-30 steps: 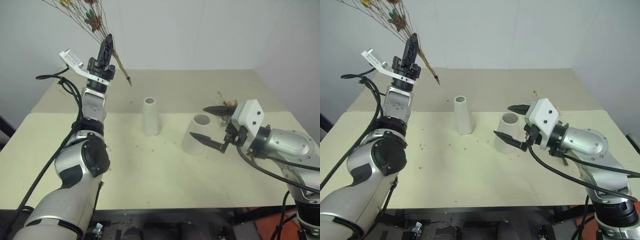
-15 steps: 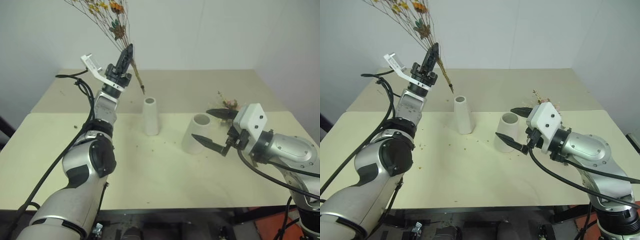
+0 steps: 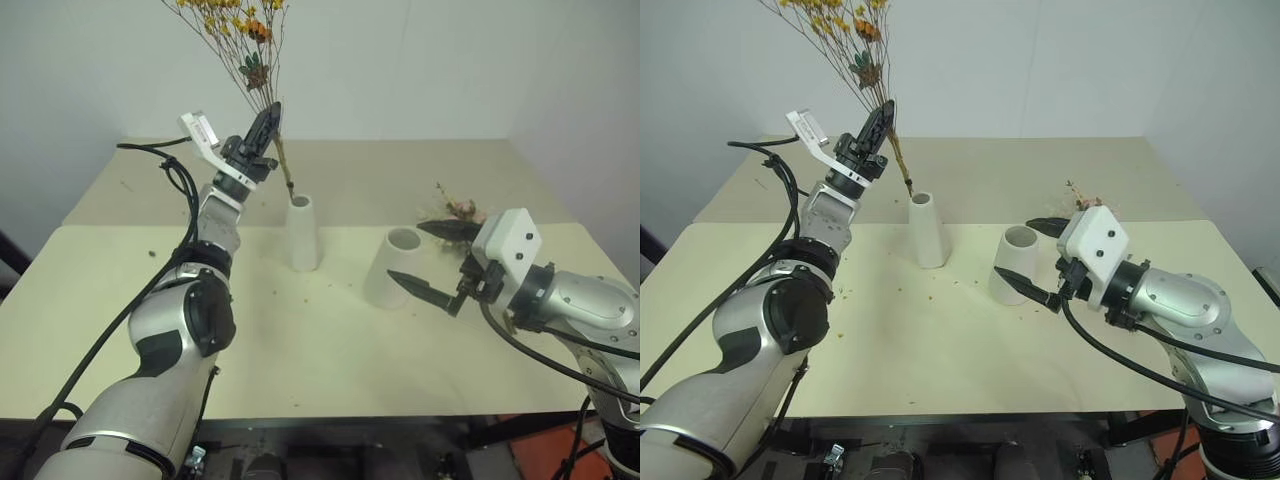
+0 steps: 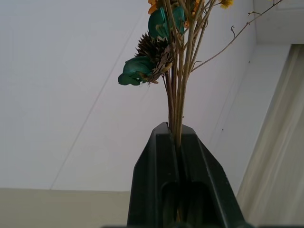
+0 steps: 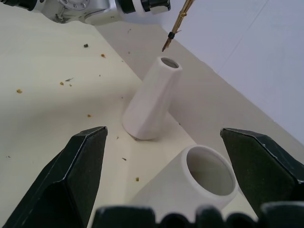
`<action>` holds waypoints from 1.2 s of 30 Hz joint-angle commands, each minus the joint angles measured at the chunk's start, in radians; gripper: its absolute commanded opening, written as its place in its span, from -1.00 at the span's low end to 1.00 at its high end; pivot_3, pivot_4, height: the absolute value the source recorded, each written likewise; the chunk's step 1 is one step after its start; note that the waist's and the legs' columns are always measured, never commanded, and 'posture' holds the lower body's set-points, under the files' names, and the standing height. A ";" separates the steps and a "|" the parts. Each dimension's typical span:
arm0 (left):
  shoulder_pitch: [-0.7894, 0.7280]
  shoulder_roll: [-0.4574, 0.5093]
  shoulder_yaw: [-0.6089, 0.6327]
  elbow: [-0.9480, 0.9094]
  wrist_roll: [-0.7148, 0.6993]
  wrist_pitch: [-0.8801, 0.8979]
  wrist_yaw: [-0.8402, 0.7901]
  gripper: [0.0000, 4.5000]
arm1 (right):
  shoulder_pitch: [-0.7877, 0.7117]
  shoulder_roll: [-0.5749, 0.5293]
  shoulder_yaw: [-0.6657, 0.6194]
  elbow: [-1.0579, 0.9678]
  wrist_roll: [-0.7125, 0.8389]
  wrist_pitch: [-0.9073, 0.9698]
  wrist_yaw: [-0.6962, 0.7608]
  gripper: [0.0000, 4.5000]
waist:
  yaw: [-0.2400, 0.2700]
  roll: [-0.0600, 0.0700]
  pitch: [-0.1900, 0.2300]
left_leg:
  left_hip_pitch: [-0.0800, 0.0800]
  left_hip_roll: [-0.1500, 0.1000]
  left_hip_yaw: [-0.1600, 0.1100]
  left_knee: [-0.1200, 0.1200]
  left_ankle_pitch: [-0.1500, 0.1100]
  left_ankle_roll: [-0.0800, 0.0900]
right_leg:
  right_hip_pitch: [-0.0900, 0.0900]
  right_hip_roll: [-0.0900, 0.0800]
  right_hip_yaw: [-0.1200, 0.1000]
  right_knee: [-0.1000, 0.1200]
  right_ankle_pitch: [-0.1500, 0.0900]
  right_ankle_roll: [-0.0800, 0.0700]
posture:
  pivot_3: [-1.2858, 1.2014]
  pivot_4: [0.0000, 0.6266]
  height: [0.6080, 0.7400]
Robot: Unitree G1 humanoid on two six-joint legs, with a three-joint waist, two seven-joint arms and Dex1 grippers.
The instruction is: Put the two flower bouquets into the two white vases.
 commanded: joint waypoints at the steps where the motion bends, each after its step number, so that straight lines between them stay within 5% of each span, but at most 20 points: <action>1: -0.011 -0.004 -0.002 -0.005 0.015 -0.027 0.000 -0.99 | 0.008 -0.013 -0.048 -0.057 0.015 0.009 -0.021 1.00 | 0.000 0.000 0.000 | 0.000 0.000 0.000 0.000 0.000 0.000 | 0.000 0.000 0.000 0.000 0.000 0.000 | 0.03 -0.52 1.00; 22: 0.033 -0.025 -0.044 0.010 0.124 -0.135 0.103 -0.99 | 0.068 0.002 -0.063 -0.114 0.040 0.007 -0.074 1.00 | 0.000 0.000 0.000 | 0.001 0.000 0.000 0.000 0.000 0.000 | 0.001 0.000 0.000 0.000 -0.004 0.006 | 0.03 -0.52 1.00; 36: 0.003 -0.039 0.066 0.017 0.051 -0.082 0.279 -0.99 | 0.098 0.010 -0.068 -0.128 0.037 0.005 -0.092 1.00 | 0.000 0.000 0.000 | 0.001 0.000 0.000 0.000 0.000 0.000 | 0.001 0.000 0.000 0.000 -0.004 0.007 | 0.03 -0.52 1.00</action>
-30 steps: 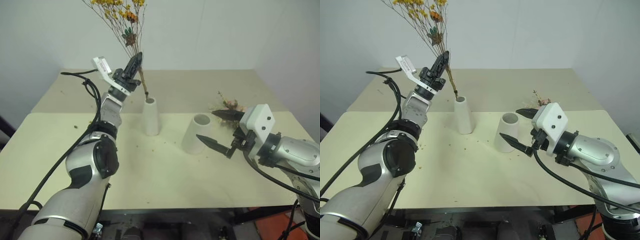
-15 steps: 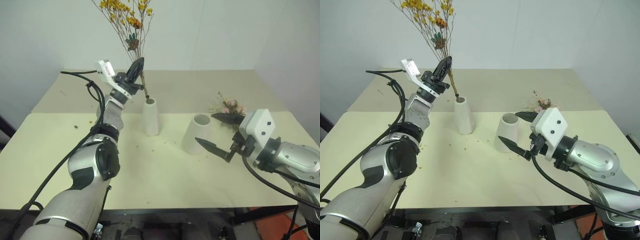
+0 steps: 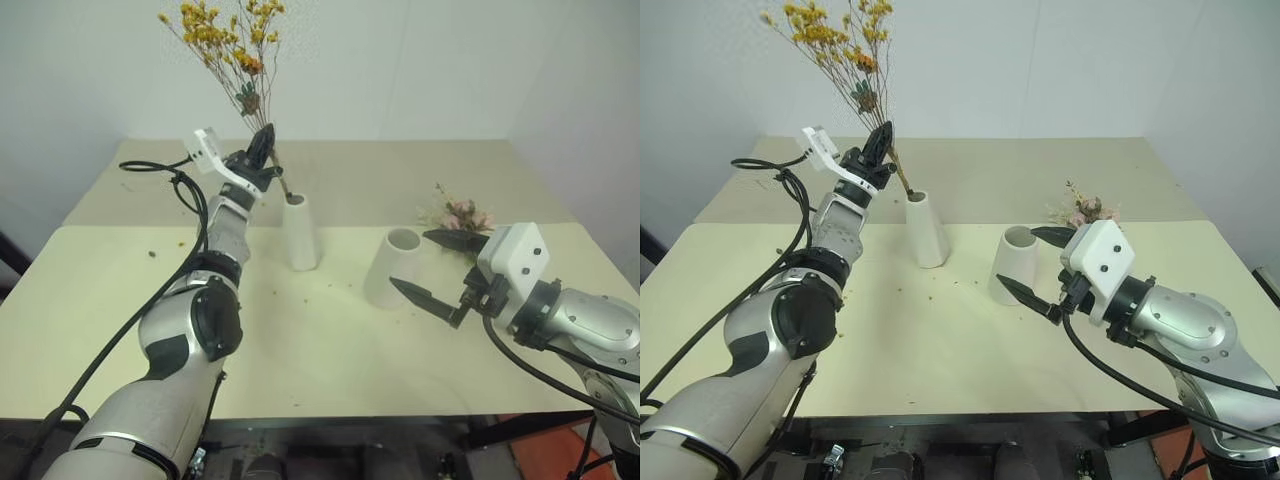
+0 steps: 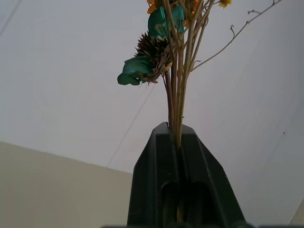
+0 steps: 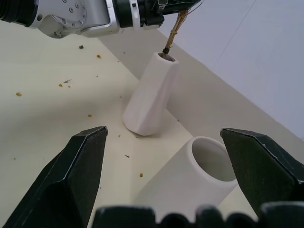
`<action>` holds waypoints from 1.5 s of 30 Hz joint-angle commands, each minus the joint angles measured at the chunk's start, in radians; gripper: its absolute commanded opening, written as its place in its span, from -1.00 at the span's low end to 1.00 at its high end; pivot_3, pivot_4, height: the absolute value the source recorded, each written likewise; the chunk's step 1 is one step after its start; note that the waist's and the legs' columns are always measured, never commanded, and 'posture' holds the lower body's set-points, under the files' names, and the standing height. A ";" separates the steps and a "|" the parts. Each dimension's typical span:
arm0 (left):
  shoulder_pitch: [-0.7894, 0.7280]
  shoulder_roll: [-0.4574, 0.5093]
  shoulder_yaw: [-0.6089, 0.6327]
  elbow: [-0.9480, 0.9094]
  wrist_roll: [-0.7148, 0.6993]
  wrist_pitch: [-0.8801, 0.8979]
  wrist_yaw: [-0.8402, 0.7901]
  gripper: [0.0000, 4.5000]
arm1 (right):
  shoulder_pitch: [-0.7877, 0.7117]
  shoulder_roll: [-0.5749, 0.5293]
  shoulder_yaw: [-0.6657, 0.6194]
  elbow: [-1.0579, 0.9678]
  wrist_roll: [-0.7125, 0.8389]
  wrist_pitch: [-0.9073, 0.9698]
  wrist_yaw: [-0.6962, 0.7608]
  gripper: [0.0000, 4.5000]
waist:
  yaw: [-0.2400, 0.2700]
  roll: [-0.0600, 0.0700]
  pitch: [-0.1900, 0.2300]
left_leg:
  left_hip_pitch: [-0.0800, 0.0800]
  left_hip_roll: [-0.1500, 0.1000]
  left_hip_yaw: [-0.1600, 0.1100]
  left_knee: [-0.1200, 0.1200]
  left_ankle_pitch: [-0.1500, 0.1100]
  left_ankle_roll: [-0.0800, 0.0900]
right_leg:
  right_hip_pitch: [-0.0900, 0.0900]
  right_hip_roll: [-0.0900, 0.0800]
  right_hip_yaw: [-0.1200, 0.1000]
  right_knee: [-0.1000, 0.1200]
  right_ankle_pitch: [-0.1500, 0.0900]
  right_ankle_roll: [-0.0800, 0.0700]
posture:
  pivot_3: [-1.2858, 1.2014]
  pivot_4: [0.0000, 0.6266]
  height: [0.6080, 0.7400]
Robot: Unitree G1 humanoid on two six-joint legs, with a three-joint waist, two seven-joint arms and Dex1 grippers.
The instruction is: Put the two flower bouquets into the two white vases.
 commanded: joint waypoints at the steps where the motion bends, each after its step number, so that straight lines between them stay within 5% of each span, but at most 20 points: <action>1: -0.023 0.001 0.013 -0.014 -0.015 0.006 0.019 -0.99 | 0.003 0.003 -0.043 -0.033 0.011 -0.009 -0.016 1.00 | -0.001 0.000 0.000 | 0.000 0.000 0.000 0.000 0.000 0.000 | 0.000 0.000 0.000 0.000 0.000 0.000 | 0.03 -0.52 1.00; 15: 0.008 -0.022 -0.047 -0.028 0.028 0.006 -0.206 -0.99 | 0.011 0.014 -0.038 -0.019 0.000 -0.029 -0.013 1.00 | 0.000 0.000 0.000 | 0.000 0.000 0.000 0.000 0.000 0.000 | 0.000 0.000 0.000 0.000 0.000 0.000 | 0.03 -0.52 1.00; 37: 0.062 -0.013 -0.132 -0.032 0.109 -0.061 -0.278 -0.99 | 0.022 0.010 -0.045 -0.001 -0.013 -0.061 -0.001 1.00 | 0.000 0.000 0.000 | 0.000 0.000 0.000 0.000 0.000 0.000 | 0.000 0.000 0.000 0.000 0.000 0.000 | 0.03 -0.52 1.00; 45: 0.069 -0.002 -0.132 -0.036 0.104 -0.042 -0.347 0.02 | 0.010 0.009 -0.044 0.020 -0.022 -0.065 0.001 1.00 | -0.001 0.000 0.000 | 0.000 0.000 0.000 0.000 0.000 0.000 | 0.000 0.000 0.000 0.000 0.000 0.000 | 0.03 -0.52 1.00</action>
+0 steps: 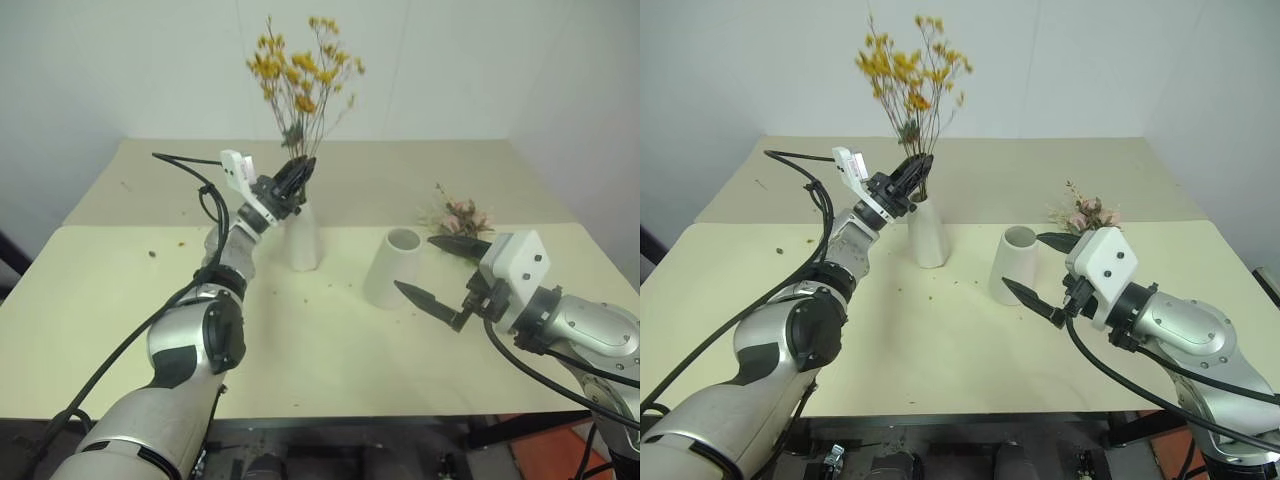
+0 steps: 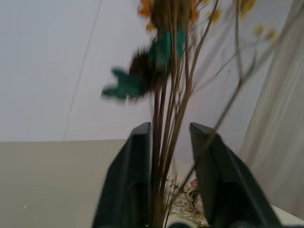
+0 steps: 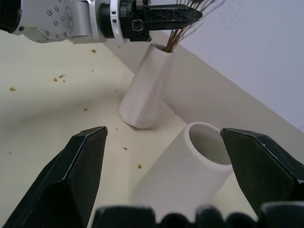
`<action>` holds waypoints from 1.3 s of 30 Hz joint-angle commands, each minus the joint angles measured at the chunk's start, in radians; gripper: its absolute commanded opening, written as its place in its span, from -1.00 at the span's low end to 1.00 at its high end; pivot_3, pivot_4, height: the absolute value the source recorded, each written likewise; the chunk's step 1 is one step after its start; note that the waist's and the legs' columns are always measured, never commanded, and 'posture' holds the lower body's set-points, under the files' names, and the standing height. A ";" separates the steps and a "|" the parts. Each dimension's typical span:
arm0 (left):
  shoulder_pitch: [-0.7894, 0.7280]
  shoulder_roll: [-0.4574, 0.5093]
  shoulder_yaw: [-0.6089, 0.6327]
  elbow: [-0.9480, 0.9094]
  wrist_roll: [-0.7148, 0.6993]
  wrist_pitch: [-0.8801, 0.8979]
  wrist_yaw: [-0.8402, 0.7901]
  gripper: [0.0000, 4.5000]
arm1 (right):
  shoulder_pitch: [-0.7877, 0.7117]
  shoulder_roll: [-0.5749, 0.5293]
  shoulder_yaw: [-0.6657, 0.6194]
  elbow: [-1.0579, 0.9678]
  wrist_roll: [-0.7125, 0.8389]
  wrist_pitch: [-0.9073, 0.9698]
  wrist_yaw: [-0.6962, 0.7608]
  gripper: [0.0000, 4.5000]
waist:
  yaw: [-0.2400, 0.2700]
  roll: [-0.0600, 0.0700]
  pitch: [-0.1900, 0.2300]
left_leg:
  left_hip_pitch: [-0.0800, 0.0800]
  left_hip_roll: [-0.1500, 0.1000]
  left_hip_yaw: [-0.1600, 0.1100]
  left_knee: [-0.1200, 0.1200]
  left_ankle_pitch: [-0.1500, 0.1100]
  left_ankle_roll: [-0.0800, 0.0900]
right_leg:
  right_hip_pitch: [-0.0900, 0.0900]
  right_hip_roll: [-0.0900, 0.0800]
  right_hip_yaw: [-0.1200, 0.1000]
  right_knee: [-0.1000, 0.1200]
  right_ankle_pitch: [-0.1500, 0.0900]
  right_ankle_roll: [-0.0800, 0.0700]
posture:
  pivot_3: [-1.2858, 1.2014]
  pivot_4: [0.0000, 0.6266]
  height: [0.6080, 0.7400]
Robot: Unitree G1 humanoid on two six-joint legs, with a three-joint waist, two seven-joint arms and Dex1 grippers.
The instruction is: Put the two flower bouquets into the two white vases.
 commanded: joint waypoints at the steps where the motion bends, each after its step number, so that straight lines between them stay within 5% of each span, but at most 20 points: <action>1: 0.003 0.011 0.002 -0.036 -0.015 -0.004 -0.042 0.16 | -0.023 -0.006 -0.037 -0.004 -0.001 -0.030 -0.001 1.00 | 0.001 0.000 0.000 | 0.000 0.000 0.000 0.000 0.000 0.000 | 0.000 0.000 0.000 0.000 0.000 0.000 | 0.03 -0.52 1.00; 7: 0.022 0.023 0.009 -0.041 -0.020 -0.008 -0.040 0.99 | -0.030 -0.008 -0.033 0.015 -0.013 -0.052 0.009 1.00 | 0.000 0.000 0.000 | 0.000 0.000 0.000 0.000 0.000 0.000 | 0.000 0.000 0.000 0.000 0.000 0.000 | 0.03 -0.52 1.00; 17: 0.052 0.093 -0.086 -0.065 0.055 -0.031 -0.071 0.99 | -0.055 -0.002 -0.016 0.064 -0.034 -0.084 0.024 1.00 | 0.001 0.000 0.000 | 0.000 0.000 0.000 0.000 0.000 0.000 | 0.000 0.000 0.000 0.000 0.001 -0.001 | 0.03 -0.52 1.00; 27: 0.125 0.259 -0.057 -0.186 -0.038 0.042 -0.262 0.99 | -0.061 -0.016 -0.055 0.090 -0.048 -0.054 -0.002 1.00 | -0.003 0.000 0.000 | 0.000 0.000 0.000 0.000 0.000 0.000 | 0.000 0.000 0.000 0.001 0.001 -0.002 | 0.03 -0.52 1.00; 31: 0.277 0.330 -0.059 -0.414 -0.090 0.112 -0.286 0.99 | -0.058 -0.036 -0.097 0.128 -0.053 0.009 -0.036 1.00 | -0.004 0.000 0.000 | 0.000 0.001 0.000 0.000 0.000 0.000 | -0.001 0.000 0.000 0.002 0.004 -0.007 | 0.03 -0.52 1.00; 35: 0.514 0.394 -0.129 -0.854 -0.170 0.303 -0.345 0.99 | -0.078 -0.064 -0.127 0.199 -0.088 0.053 -0.073 1.00 | -0.002 0.000 0.000 | 0.000 0.001 0.000 0.000 0.000 0.000 | -0.001 0.000 0.000 0.002 0.005 -0.008 | 0.03 -0.52 1.00; 39: 0.638 0.473 -0.262 -1.214 -0.162 0.454 -0.317 0.99 | -0.132 -0.190 -0.094 0.366 -0.120 0.141 -0.016 1.00 | 0.016 0.000 0.000 | 0.000 0.001 0.000 0.000 0.000 0.000 | 0.000 0.000 0.000 0.002 0.005 -0.008 | 0.03 -0.52 1.00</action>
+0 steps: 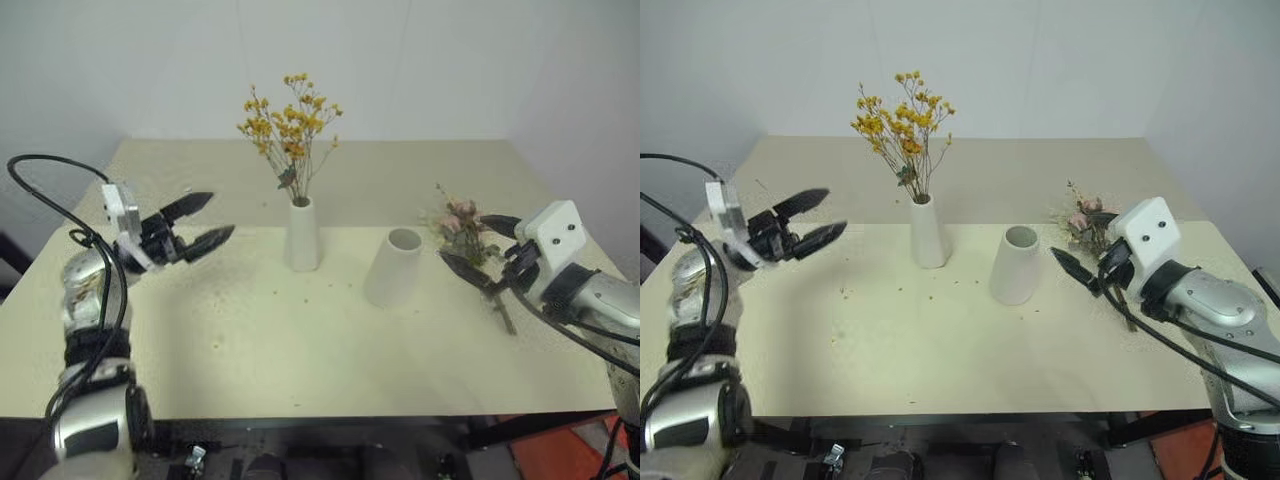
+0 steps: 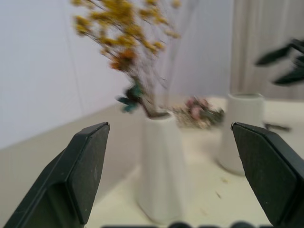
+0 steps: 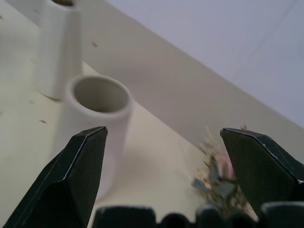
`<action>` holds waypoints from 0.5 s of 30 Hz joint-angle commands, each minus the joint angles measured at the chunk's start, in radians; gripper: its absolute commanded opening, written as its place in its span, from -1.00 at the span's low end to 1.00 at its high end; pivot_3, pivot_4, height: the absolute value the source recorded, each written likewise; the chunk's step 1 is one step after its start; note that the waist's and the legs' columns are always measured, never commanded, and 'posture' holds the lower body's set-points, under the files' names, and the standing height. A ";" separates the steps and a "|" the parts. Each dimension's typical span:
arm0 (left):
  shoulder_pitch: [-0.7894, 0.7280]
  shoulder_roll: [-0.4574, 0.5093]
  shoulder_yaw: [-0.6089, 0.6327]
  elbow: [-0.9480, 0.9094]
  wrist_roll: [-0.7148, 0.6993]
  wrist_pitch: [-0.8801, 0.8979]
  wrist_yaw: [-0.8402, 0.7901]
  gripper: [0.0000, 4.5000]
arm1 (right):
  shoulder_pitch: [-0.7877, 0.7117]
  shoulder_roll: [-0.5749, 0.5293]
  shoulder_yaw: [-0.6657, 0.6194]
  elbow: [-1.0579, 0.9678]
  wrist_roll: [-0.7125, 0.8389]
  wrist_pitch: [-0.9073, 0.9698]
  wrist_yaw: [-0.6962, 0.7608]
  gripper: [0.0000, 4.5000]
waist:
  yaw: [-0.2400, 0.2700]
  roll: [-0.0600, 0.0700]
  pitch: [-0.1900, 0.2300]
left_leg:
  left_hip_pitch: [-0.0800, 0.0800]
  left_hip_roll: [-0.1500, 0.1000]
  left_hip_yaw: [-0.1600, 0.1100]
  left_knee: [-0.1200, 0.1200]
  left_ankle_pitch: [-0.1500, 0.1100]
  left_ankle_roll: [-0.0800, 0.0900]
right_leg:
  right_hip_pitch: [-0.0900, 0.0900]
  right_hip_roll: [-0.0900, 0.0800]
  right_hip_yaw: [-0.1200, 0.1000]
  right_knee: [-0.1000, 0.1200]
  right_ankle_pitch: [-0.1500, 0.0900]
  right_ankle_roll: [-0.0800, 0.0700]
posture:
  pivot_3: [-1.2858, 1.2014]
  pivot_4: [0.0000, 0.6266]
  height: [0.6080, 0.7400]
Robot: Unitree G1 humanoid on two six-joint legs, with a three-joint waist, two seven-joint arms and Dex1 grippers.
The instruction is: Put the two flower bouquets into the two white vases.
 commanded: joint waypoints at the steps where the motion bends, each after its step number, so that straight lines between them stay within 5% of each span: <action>1: -0.012 0.052 -0.094 -0.273 -0.022 0.150 0.052 0.99 | -0.072 -0.108 0.015 0.152 -0.040 0.064 0.057 1.00 | 0.013 0.000 0.000 | 0.001 0.000 0.000 0.000 0.000 0.000 | 0.001 0.000 0.000 -0.001 0.000 0.000 | 0.03 -0.52 1.00; 7: -0.089 0.081 -0.195 -0.434 0.017 0.274 0.176 0.99 | -0.280 -0.155 0.172 0.520 -0.133 0.070 0.138 1.00 | -0.001 0.000 0.000 | 0.003 0.001 0.001 0.000 0.000 0.000 | 0.002 0.001 0.000 -0.002 -0.004 0.007 | 0.03 -0.52 1.00; 15: -0.060 0.026 -0.246 -0.537 -0.022 0.319 0.265 0.99 | -0.598 -0.080 0.405 0.968 -0.290 0.071 0.270 1.00 | -0.039 0.001 0.000 | 0.001 0.001 0.001 -0.001 0.000 0.001 | -0.001 0.001 0.001 -0.002 0.000 -0.001 | 0.03 -0.52 1.00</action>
